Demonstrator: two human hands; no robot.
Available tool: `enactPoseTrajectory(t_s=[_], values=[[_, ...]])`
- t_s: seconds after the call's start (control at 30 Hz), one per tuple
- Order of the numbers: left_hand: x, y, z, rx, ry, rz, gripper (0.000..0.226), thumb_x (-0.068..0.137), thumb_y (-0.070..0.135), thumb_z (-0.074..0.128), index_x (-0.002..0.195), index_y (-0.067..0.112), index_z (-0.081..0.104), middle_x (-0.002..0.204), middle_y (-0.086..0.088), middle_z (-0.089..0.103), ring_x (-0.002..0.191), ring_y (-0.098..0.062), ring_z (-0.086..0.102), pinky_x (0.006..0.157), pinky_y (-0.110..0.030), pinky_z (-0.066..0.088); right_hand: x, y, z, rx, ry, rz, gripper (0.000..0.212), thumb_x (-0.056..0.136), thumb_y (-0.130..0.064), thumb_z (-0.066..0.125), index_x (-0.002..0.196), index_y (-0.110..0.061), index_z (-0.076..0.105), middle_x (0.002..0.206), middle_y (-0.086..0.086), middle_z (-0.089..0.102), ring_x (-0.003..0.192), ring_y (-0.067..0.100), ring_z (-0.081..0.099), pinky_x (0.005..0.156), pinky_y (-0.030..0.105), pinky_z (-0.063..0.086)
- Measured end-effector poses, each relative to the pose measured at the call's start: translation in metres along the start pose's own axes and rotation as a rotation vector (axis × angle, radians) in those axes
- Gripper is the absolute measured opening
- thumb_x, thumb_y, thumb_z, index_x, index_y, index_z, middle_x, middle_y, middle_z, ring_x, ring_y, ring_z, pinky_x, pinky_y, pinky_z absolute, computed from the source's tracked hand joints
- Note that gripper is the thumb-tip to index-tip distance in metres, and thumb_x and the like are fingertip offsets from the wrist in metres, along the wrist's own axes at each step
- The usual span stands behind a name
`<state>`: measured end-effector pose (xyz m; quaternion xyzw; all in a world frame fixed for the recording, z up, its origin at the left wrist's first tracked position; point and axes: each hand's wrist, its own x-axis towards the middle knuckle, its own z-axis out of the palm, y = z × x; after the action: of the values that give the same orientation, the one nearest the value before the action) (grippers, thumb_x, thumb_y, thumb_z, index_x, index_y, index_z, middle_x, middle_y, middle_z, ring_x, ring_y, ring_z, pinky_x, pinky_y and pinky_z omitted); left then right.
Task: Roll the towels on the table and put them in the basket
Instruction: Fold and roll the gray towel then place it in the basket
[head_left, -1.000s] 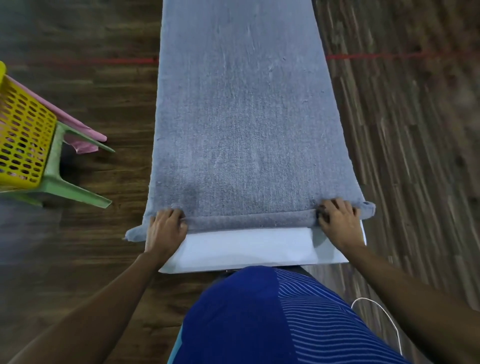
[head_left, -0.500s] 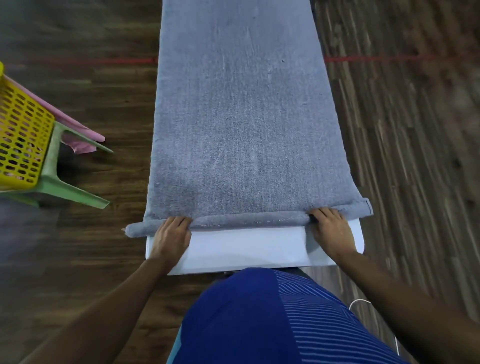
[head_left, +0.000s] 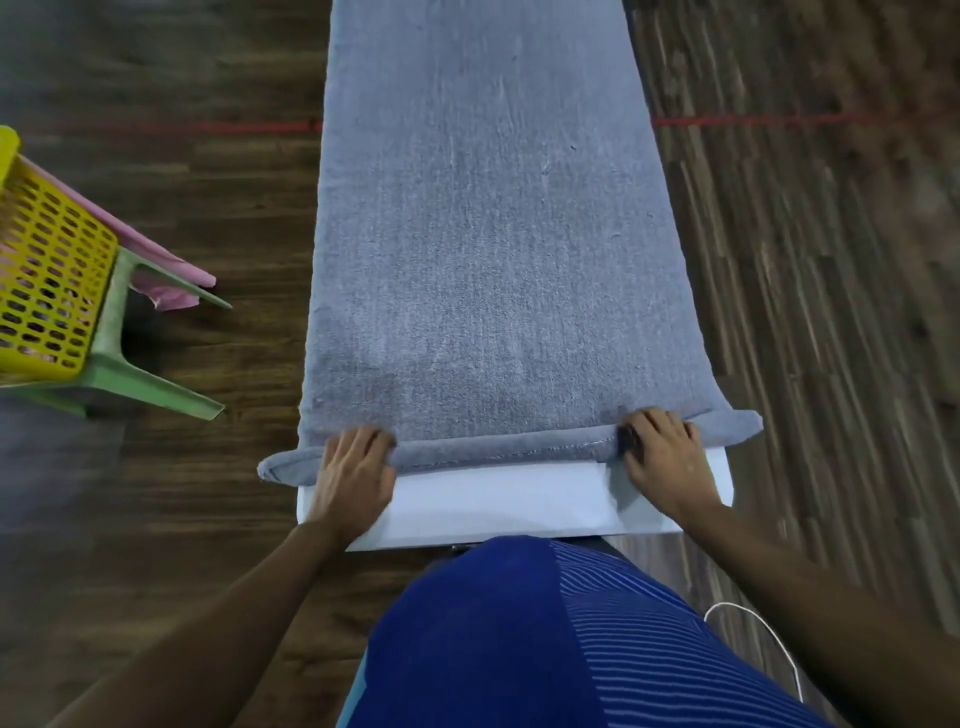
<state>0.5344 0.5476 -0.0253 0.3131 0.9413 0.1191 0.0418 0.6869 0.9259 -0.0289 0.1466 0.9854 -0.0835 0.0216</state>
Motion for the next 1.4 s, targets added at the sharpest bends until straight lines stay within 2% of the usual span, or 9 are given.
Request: enactPoseTrajectory(t_s=[0.17,0.33,0.5,0.7,0.8,0.93,1.07,1.27,1.4], values=[[-0.009,-0.003,0.007,-0.002,-0.128,-0.009,0.044,0.079,0.022,0.041,0.114,0.007,0.064,0.109,-0.009,0.061,0.102,-0.028,0.053,0.083,-0.044,0.049,-0.010,0.001,0.006,-0.017,-0.110,-0.009,0.045,0.073,-0.014,0.075,0.115,-0.019,0.058,0.115,0.002,0.060,0.103,0.026,0.058,0.094,0.042,0.040],[-0.002,0.001,0.001,-0.095,-0.170,-0.104,0.042,0.083,0.028,0.033,0.094,0.006,0.067,0.088,-0.010,0.067,0.080,-0.028,0.060,0.075,-0.041,0.052,-0.004,-0.002,0.002,0.049,-0.054,0.023,0.022,0.082,-0.018,0.062,0.104,-0.020,0.064,0.101,-0.001,0.067,0.095,0.025,0.059,0.089,0.039,0.036],[0.011,-0.002,-0.007,-0.197,-0.338,-0.216,0.024,0.084,0.032,0.032,0.088,0.019,0.051,0.072,-0.008,0.065,0.068,-0.031,0.062,0.067,-0.043,0.051,-0.001,0.000,-0.006,0.035,-0.213,0.062,0.029,0.088,-0.030,0.044,0.105,-0.021,0.066,0.104,-0.001,0.070,0.100,0.022,0.059,0.091,0.039,0.034],[0.008,-0.004,0.003,0.004,0.010,-0.125,0.021,0.082,0.013,0.053,0.102,0.011,0.057,0.097,-0.009,0.056,0.088,-0.029,0.051,0.079,-0.045,0.044,0.005,-0.005,-0.005,0.043,0.028,0.159,0.022,0.082,-0.013,0.066,0.103,-0.015,0.063,0.102,0.008,0.059,0.095,0.032,0.052,0.083,0.044,0.036],[-0.003,-0.001,0.007,-0.010,-0.014,-0.010,0.033,0.082,0.019,0.043,0.107,0.008,0.062,0.102,-0.007,0.059,0.092,-0.028,0.055,0.081,-0.041,0.045,-0.003,-0.010,-0.003,0.022,0.030,0.059,0.033,0.072,-0.008,0.071,0.104,-0.013,0.062,0.105,0.007,0.060,0.095,0.031,0.054,0.083,0.045,0.039],[-0.011,-0.005,0.011,0.027,-0.101,0.025,0.050,0.078,0.019,0.044,0.124,0.004,0.057,0.121,-0.011,0.058,0.108,-0.029,0.053,0.088,-0.046,0.048,-0.015,-0.007,0.004,-0.004,-0.076,-0.010,0.052,0.067,-0.011,0.071,0.117,-0.016,0.061,0.117,0.004,0.061,0.104,0.028,0.057,0.099,0.041,0.031],[-0.001,-0.004,0.007,0.006,-0.064,-0.030,0.035,0.078,0.001,0.064,0.113,0.003,0.065,0.108,-0.013,0.066,0.099,-0.033,0.061,0.084,-0.046,0.050,-0.011,-0.005,0.002,0.030,-0.076,0.019,0.035,0.080,-0.015,0.059,0.114,-0.020,0.063,0.108,0.002,0.066,0.099,0.028,0.060,0.095,0.040,0.034],[0.018,-0.004,-0.008,-0.099,-0.233,-0.172,0.028,0.083,0.029,0.040,0.082,0.017,0.065,0.078,-0.003,0.069,0.070,-0.024,0.063,0.070,-0.037,0.052,0.013,-0.003,-0.016,0.024,-0.295,0.132,0.029,0.093,-0.028,0.045,0.114,-0.022,0.064,0.115,0.003,0.068,0.107,0.025,0.059,0.095,0.040,0.033],[0.026,-0.013,-0.007,-0.130,-0.108,-0.189,0.014,0.086,0.020,0.053,0.097,0.014,0.060,0.092,-0.006,0.064,0.084,-0.027,0.059,0.077,-0.044,0.049,0.020,0.001,-0.015,0.003,-0.140,0.177,0.030,0.088,-0.022,0.058,0.117,-0.017,0.059,0.118,0.008,0.061,0.109,0.031,0.053,0.093,0.045,0.032]])
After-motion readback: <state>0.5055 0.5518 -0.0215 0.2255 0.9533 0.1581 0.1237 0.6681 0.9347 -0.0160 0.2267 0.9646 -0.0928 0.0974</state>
